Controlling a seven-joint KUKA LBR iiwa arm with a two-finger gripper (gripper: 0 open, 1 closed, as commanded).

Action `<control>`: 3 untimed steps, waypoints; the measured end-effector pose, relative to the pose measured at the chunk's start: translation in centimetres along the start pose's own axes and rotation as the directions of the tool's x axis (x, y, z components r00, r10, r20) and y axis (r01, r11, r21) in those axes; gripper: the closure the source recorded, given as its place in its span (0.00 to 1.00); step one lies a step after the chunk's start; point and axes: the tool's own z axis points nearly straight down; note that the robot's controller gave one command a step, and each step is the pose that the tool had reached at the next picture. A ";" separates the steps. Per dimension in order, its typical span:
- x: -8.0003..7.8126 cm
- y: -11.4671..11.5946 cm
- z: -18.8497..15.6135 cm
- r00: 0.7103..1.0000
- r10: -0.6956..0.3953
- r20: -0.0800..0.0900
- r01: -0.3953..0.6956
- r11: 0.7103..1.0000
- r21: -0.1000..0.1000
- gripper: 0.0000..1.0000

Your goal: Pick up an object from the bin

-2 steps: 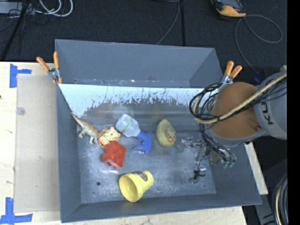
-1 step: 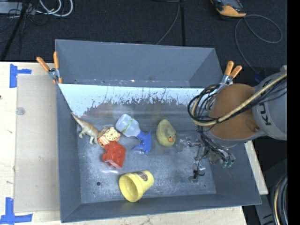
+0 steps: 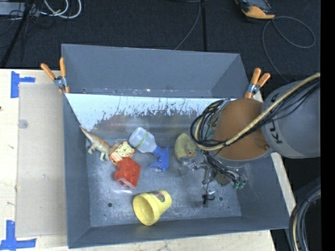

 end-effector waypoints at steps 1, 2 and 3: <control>1.7 1.9 0.6 0.996 -0.084 0.008 0.084 0.996 0.001 0.00; 0.6 4.3 1.1 0.989 -0.151 0.003 0.150 0.989 0.003 0.00; 1.1 9.0 -0.5 0.981 -0.193 0.004 0.193 0.981 0.000 0.00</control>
Offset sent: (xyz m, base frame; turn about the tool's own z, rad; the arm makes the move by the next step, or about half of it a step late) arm -0.0086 0.0688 -0.0131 -0.2455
